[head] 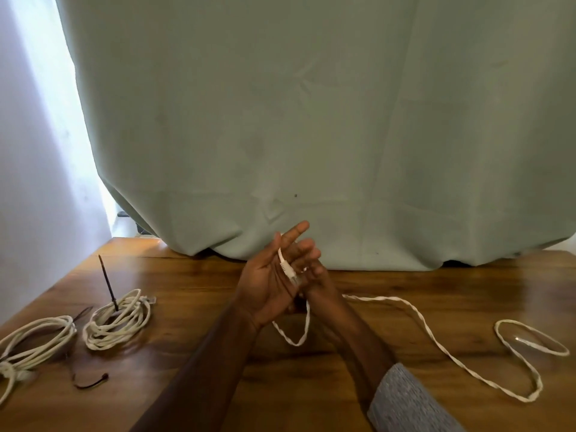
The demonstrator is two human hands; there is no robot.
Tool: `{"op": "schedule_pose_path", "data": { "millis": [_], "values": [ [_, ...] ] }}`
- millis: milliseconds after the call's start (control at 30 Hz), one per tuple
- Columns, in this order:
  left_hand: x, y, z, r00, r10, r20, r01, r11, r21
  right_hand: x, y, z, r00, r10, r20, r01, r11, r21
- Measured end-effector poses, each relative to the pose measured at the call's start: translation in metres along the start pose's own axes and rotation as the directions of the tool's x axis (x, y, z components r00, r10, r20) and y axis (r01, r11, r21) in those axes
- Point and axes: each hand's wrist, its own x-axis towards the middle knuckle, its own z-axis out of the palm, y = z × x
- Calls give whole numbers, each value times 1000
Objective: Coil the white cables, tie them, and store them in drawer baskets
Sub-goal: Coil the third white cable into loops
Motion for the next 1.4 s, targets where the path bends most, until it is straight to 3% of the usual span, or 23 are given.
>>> {"op": "schedule_pose_path", "data": {
  "millis": [100, 200, 267, 333, 400, 500, 600, 700, 767, 867, 933, 1033, 1167, 1233, 1300, 1333, 1400],
  "values": [
    [4, 8, -2, 997, 39, -68, -38, 999, 17, 0, 1, -1, 964, 192, 184, -210, 974, 87],
    [6, 16, -12, 976, 139, -169, -126, 988, 84, -2, -6, -7, 897, 275, 345, -222, 957, -184],
    [7, 21, -22, 953, 210, -216, -194, 976, 95, -4, -15, -12, 865, 289, 410, -130, 919, -373],
    [6, 25, -28, 932, 261, -254, -236, 964, 123, -3, -21, -15, 880, 219, 422, 50, 840, -541],
    [7, 27, -32, 913, 284, -292, -245, 956, 164, -3, -21, -17, 892, 135, 431, 161, 797, -582],
    [8, 25, -36, 885, 311, -346, -182, 917, 356, -9, -16, -20, 900, 28, 435, 220, 832, -510],
    [7, 21, -34, 865, 369, -339, -81, 771, 632, -12, -11, -27, 923, -75, 377, 216, 913, -347],
    [2, 17, -34, 879, 402, -255, 5, 527, 850, -7, -8, -34, 960, -181, 214, 232, 941, -247],
    [0, 15, -36, 902, 381, -201, 46, 379, 924, -4, -8, -37, 951, -285, 116, 307, 910, -279],
    [-1, 8, -32, 959, 204, -195, 138, 262, 955, -2, -7, -45, 894, -435, 110, 438, 796, -417],
    [-3, 4, -28, 970, 44, -240, 214, 312, 926, 1, -5, -52, 868, -481, 121, 467, 710, -527],
    [-4, 3, -26, 927, -209, -310, 374, 497, 783, 9, 0, -72, 864, -499, 75, 424, 637, -644],
    [-8, 1, -24, 827, -488, -280, 507, 429, 748, 12, 9, -90, 916, -392, 78, 296, 534, -792],
    [-10, -4, -25, 814, -519, -259, 510, 426, 747, 13, 11, -85, 934, -348, 82, 227, 400, -888],
    [-11, -7, -31, 825, -496, -272, 531, 511, 676, 13, 10, -73, 939, -336, 66, 136, 191, -972],
    [-10, -8, -35, 829, -482, -283, 540, 562, 627, 14, 11, -65, 941, -334, 52, 102, 133, -986],
    [-11, -8, -40, 830, -473, -296, 554, 642, 529, 15, 13, -51, 930, -364, 61, 114, 128, -985]
  ]
}}
